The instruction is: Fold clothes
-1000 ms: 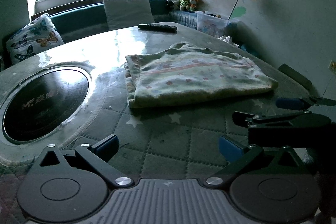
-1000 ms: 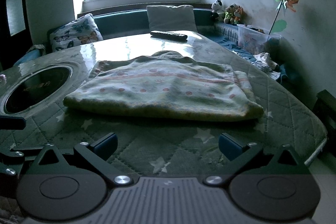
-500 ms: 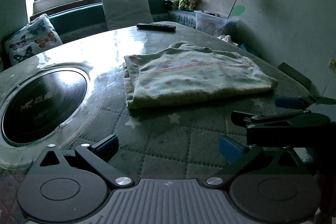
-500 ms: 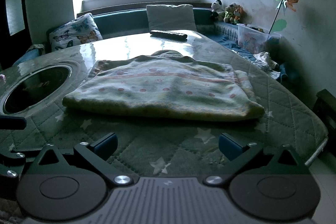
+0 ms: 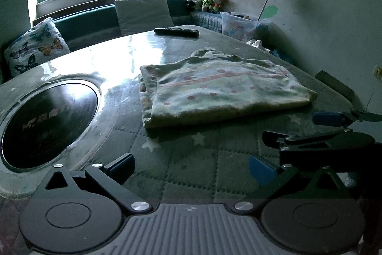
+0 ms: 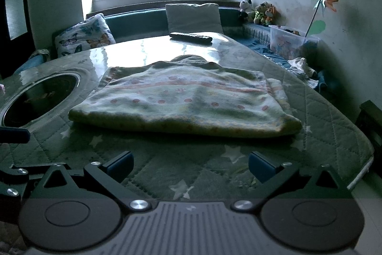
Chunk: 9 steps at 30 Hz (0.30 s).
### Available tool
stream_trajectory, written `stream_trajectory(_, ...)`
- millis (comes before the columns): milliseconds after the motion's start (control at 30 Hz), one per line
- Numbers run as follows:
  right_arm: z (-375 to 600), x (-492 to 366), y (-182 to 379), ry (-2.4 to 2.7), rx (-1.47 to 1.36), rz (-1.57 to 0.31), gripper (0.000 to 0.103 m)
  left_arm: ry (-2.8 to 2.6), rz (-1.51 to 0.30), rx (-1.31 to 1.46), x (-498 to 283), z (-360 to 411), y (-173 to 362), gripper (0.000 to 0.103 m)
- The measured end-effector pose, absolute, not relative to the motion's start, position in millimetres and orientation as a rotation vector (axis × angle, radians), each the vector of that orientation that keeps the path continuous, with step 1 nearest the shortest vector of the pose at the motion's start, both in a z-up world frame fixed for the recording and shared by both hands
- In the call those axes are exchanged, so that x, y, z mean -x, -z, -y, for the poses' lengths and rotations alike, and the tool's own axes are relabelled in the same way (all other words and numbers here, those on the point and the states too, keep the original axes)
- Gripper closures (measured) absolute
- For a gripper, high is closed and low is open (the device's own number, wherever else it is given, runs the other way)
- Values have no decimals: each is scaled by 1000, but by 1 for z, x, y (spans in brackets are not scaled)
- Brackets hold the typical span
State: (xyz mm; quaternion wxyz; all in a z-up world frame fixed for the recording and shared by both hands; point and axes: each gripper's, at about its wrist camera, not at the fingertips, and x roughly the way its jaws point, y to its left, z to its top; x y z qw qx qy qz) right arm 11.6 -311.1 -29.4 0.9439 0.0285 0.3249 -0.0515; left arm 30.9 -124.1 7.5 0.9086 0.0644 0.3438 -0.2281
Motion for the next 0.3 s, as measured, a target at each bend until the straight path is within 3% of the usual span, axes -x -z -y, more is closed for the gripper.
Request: stream_trajectory(300,312,-13,30,105,-63,-664,0,480,-701,-138,-35,125,-9,0)
